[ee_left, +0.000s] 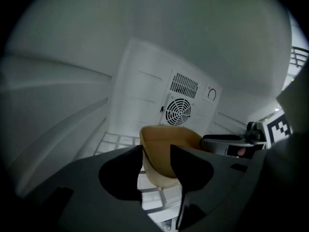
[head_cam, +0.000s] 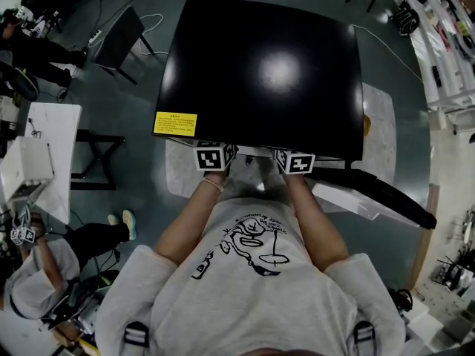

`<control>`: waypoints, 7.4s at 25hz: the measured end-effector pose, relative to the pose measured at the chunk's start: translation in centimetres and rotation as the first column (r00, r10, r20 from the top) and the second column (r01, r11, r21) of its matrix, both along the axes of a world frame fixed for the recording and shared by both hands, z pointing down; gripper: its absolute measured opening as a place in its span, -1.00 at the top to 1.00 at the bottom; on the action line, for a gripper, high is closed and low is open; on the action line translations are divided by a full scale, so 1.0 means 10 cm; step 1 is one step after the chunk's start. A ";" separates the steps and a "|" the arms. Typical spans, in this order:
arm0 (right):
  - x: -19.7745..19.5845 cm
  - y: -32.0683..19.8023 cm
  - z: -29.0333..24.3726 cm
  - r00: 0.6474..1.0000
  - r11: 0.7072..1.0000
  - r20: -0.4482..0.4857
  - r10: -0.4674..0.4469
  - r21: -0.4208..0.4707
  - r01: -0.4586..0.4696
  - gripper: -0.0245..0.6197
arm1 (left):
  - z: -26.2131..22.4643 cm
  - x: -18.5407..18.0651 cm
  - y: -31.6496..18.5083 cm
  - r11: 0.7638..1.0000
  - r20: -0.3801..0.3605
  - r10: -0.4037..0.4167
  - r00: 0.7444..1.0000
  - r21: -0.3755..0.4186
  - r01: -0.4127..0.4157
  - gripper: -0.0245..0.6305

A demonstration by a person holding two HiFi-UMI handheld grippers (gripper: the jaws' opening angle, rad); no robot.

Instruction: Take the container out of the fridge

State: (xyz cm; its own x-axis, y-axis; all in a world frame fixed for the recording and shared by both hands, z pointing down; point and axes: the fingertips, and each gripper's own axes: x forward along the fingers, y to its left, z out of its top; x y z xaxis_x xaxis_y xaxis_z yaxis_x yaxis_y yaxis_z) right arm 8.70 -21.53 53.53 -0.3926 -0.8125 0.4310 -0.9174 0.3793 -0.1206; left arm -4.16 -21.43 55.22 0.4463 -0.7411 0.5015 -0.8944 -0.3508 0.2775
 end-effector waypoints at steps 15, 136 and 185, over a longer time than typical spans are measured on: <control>0.03 0.17 -0.04 1.000 1.000 0.023 0.012 0.001 -0.012 0.29 | -0.04 0.06 0.11 1.000 -0.019 0.020 1.000 0.009 -0.020 0.35; 0.01 1.72 -0.37 0.999 0.999 0.044 -0.024 -0.040 0.026 0.77 | -0.41 -0.26 1.60 1.000 -0.072 -0.014 0.997 0.005 0.015 0.76; 0.05 2.00 0.22 0.999 0.985 0.012 -0.037 -0.167 0.038 0.78 | 0.26 -0.19 1.85 0.991 -0.002 0.052 0.999 -0.120 -0.052 0.78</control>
